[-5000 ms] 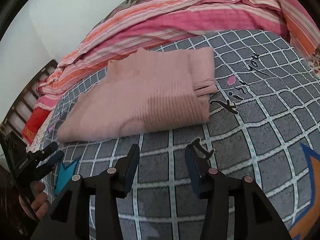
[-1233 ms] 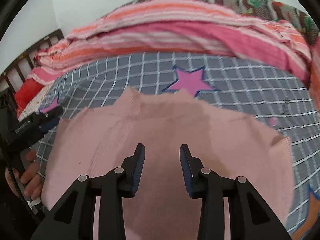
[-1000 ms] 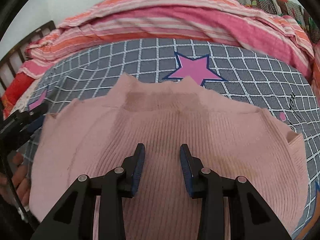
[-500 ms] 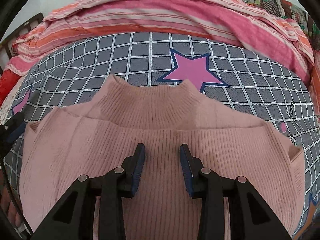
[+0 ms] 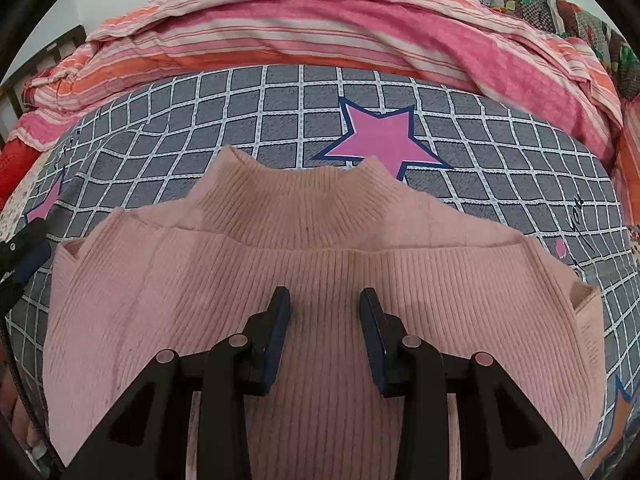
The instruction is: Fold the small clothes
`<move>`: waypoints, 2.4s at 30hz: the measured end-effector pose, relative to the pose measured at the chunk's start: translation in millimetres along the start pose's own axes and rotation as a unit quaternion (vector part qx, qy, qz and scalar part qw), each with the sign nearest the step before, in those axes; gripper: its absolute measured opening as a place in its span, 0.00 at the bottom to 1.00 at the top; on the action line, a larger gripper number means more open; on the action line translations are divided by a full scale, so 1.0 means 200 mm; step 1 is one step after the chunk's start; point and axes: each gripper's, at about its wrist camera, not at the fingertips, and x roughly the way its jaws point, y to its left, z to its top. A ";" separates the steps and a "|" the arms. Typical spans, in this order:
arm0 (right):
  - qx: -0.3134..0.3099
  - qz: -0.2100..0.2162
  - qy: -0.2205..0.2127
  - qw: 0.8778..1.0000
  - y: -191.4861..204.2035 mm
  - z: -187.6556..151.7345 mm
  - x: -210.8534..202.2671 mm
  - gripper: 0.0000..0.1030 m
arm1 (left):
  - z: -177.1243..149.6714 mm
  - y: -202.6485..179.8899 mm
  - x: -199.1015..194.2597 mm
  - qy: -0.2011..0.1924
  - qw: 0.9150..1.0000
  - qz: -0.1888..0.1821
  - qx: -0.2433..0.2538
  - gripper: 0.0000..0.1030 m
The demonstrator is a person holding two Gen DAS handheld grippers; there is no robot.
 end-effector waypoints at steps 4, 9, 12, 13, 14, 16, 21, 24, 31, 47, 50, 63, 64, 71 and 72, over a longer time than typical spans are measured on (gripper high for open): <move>0.002 0.002 -0.001 1.000 0.00 -0.03 -0.02 0.34 | 0.00 0.01 0.00 0.002 1.000 -0.009 -0.007 0.58; 0.002 0.003 0.000 1.000 0.00 -0.05 -0.06 0.34 | 0.00 0.01 -0.01 0.001 1.000 -0.012 -0.008 0.58; 0.001 0.003 -0.001 1.000 0.00 -0.07 -0.08 0.33 | 0.00 0.02 -0.02 0.000 1.000 -0.014 -0.011 0.58; 0.001 0.002 -0.001 1.000 0.00 -0.07 -0.09 0.33 | 0.00 0.03 -0.02 0.000 1.000 -0.015 -0.012 0.58; 0.001 0.002 -0.002 1.000 0.00 -0.08 -0.10 0.33 | 0.00 0.03 -0.03 0.000 1.000 -0.016 -0.013 0.58; -0.001 0.000 -0.004 1.000 0.01 -0.09 -0.11 0.33 | 0.00 0.03 -0.03 -0.001 1.000 -0.019 -0.017 0.58; -0.008 -0.006 -0.011 1.000 0.02 -0.12 -0.16 0.33 | 0.01 0.04 -0.05 -0.002 0.999 -0.025 -0.022 0.58; -0.014 -0.010 -0.014 1.000 0.03 -0.15 -0.19 0.33 | 0.01 0.05 -0.05 -0.002 0.999 -0.026 -0.021 0.58; -0.035 -0.017 -0.027 0.999 0.07 -0.26 -0.26 0.33 | -0.02 0.01 -0.05 0.000 0.999 -0.031 -0.012 0.58; -0.082 -0.011 -0.050 0.995 0.15 -0.72 -0.46 0.33 | -0.32 -0.05 -0.18 0.017 0.996 -0.079 0.032 0.58; -0.099 -0.017 -0.060 0.993 0.17 -0.82 -0.49 0.33 | -0.41 -0.02 -0.26 0.030 0.993 -0.109 0.024 0.59; -0.051 0.037 -0.095 0.993 -0.06 -1.00 -0.70 0.33 | -0.80 -0.04 -0.40 0.086 0.989 -0.118 -0.002 0.61; -0.041 0.037 -0.097 0.994 -0.10 -1.00 -0.71 0.33 | -0.80 -0.05 -0.39 0.084 0.990 -0.118 -0.007 0.61; 0.043 0.032 -0.104 0.993 -0.43 -1.04 -0.75 0.33 | -0.75 -0.17 -0.31 0.046 0.989 -0.133 -0.040 0.59; 0.060 0.036 -0.104 0.992 -0.49 -1.05 -0.76 0.33 | -0.75 -0.19 -0.29 0.046 0.989 -0.130 -0.043 0.59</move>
